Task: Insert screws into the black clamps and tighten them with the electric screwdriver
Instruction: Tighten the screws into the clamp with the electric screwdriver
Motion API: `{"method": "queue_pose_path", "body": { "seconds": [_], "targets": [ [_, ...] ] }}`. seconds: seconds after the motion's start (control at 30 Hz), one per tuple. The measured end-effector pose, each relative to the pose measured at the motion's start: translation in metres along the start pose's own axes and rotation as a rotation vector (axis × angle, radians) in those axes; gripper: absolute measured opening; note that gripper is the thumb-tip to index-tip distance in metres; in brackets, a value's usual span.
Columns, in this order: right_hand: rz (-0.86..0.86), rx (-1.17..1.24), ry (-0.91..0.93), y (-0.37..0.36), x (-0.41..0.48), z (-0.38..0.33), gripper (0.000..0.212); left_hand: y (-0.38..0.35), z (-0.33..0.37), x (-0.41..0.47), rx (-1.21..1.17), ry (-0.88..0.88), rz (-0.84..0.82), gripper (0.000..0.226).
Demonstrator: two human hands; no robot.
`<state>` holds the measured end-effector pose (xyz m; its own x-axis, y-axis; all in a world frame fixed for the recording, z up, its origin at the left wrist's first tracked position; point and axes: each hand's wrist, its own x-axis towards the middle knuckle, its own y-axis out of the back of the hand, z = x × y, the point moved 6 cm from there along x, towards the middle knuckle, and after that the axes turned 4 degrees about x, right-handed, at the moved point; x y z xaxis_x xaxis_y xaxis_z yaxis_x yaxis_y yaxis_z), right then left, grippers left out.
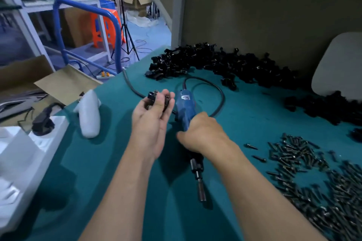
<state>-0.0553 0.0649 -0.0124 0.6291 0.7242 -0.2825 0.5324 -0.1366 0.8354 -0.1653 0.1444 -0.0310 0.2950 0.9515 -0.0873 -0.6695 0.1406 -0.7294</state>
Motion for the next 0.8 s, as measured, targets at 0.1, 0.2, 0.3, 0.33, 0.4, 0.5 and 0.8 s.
{"method": "queue_pose_path", "body": {
  "seconds": [0.1,0.2,0.3,0.33,0.4,0.5,0.8],
  "targets": [
    [-0.061,0.113,0.030,0.008,0.001,0.006,0.030,-0.001,0.000,-0.002,0.016,0.025,-0.025,0.006],
    [-0.196,0.561,-0.025,0.019,-0.009,0.022,0.022,-0.002,0.002,-0.003,0.009,0.030,-0.042,0.005],
    [-0.292,1.024,-0.050,0.038,-0.029,0.040,0.013,-0.009,0.000,-0.009,0.048,0.046,-0.099,0.003],
    [-0.329,1.156,-0.053,0.046,-0.036,0.047,0.014,-0.014,-0.003,-0.013,0.078,0.054,-0.135,0.003],
    [-0.384,1.344,-0.043,0.062,-0.051,0.059,0.022,-0.027,-0.014,-0.024,0.149,0.072,-0.226,0.006],
    [-0.290,1.608,-0.011,0.090,-0.063,0.081,0.028,-0.050,-0.039,-0.048,0.296,0.078,-0.375,0.010],
    [0.142,2.254,-0.054,0.135,-0.039,0.164,0.058,-0.087,-0.102,-0.095,0.757,0.034,-0.621,0.020]
  ]
}}
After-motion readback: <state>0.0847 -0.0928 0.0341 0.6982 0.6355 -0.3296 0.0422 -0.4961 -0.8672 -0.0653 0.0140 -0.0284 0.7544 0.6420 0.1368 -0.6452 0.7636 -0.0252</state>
